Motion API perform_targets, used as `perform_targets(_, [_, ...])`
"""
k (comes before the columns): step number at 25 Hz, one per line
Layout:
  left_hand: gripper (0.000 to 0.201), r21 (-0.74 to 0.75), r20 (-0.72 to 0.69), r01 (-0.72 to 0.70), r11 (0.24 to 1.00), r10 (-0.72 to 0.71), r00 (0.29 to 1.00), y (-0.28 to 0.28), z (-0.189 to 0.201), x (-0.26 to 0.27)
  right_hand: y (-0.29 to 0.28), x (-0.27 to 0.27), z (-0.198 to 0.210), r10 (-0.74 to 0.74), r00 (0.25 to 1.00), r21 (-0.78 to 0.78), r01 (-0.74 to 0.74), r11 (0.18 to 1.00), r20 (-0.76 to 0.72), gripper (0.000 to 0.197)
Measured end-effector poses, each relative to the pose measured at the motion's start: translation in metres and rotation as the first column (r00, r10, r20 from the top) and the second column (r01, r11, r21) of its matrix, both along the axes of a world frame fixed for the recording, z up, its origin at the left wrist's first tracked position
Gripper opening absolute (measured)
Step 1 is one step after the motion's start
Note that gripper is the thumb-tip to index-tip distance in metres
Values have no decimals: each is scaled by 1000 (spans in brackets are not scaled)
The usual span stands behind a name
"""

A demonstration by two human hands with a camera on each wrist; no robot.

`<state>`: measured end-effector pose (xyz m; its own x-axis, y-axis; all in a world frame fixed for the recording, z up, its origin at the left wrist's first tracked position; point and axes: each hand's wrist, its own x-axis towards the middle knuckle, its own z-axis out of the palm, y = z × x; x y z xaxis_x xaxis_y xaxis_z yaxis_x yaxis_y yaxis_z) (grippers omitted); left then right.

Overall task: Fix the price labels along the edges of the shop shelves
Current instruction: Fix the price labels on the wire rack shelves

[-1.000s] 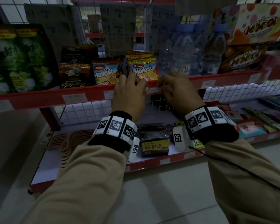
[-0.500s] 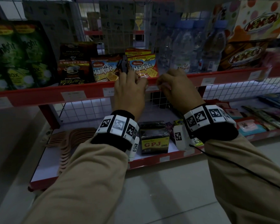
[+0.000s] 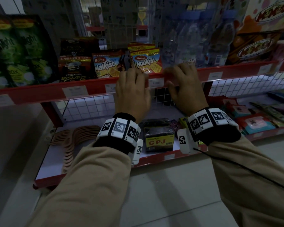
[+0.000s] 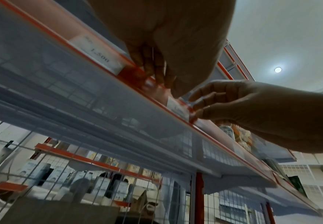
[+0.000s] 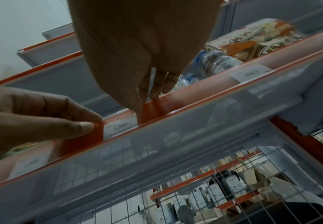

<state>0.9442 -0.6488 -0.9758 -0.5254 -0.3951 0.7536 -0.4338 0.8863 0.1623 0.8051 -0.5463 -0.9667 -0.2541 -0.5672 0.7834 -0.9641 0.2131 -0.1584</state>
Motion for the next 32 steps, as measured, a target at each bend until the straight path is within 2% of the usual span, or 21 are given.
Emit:
perform_targets(3, [58,18,68,-54,998,53,996,10,-18,0,4,-2,-16,-13,996,-60,8,998,-85,31])
perform_targets(5, [71,-1,135,-80,997,79,988,13,-32,0,7,-3,-30,29,997,-101,-36,994,-74,32])
perform_targets(7, [75,-48,178,-75,996,82,981,17,-50,0,11,-7,-49,59,998,-116,-63,991,-35,31])
perform_targets(10, [71,-86,205,-29,996,47,978,24,-86,4,20,-12,-88,80,997,-78,-78,994,21,31])
perform_targets(13, [57,30,294,54,998,-61,954,35,-131,7,36,-11,-144,65,991,29,-69,997,113,27])
perform_targets(16, [43,146,484,109,983,-167,859,44,-176,11,55,-2,-205,31,977,224,-80,971,213,29])
perform_targets(19, [45,258,591,115,959,-251,767,51,-214,14,69,7,-247,7,965,389,-113,914,262,36])
perform_targets(23, [55,276,682,47,960,-230,694,54,-244,19,70,8,-266,14,978,457,-111,883,210,35])
perform_targets(32, [58,248,672,21,969,-188,716,54,-246,15,74,12,-273,-11,995,483,-37,875,95,44])
